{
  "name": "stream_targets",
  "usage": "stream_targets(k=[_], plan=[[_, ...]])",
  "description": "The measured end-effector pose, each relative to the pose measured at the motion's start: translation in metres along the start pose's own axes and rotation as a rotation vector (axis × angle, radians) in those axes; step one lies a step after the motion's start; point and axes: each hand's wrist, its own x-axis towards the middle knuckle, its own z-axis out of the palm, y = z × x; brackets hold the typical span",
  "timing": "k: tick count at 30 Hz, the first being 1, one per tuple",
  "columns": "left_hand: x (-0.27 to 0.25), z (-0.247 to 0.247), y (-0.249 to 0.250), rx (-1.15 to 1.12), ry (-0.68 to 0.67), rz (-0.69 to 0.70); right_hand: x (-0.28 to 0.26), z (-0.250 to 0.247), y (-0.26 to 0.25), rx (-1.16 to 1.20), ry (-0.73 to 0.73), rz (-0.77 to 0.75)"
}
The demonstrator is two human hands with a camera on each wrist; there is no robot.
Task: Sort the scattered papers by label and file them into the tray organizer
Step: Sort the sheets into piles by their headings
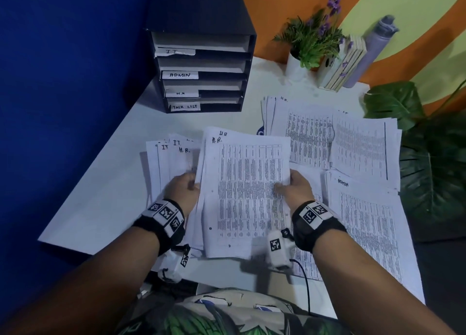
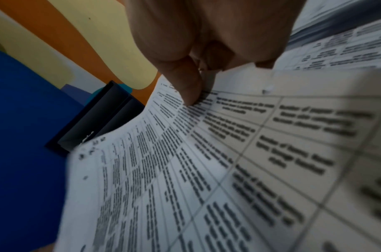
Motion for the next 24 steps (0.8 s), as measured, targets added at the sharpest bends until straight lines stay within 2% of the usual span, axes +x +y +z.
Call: stream_targets(k=[3, 5, 9, 14, 19, 24], plan=[[0.005, 0.001, -0.012, 0.251, 0.091, -0.147, -0.003, -0.004, -0.001, -0.074, 0.022, 0.017], [0.004, 0.002, -0.016, 0.276, 0.075, -0.224, -0.006, -0.004, 0.0, -0.098, 0.028, 0.046], [0.007, 0.003, -0.023, 0.286, 0.04, -0.281, -0.004, 0.0, 0.013, -0.133, -0.003, 0.11], [0.005, 0.0, -0.026, 0.099, 0.086, -0.218, -0.005, 0.001, 0.016, -0.029, -0.082, 0.119], [0.002, -0.008, -0.024, -0.08, 0.209, -0.162, 0.0, 0.002, 0.01, -0.047, -0.068, 0.065], [0.004, -0.016, -0.023, -0.222, 0.151, -0.09, 0.004, 0.006, 0.009, 0.03, -0.045, 0.06]])
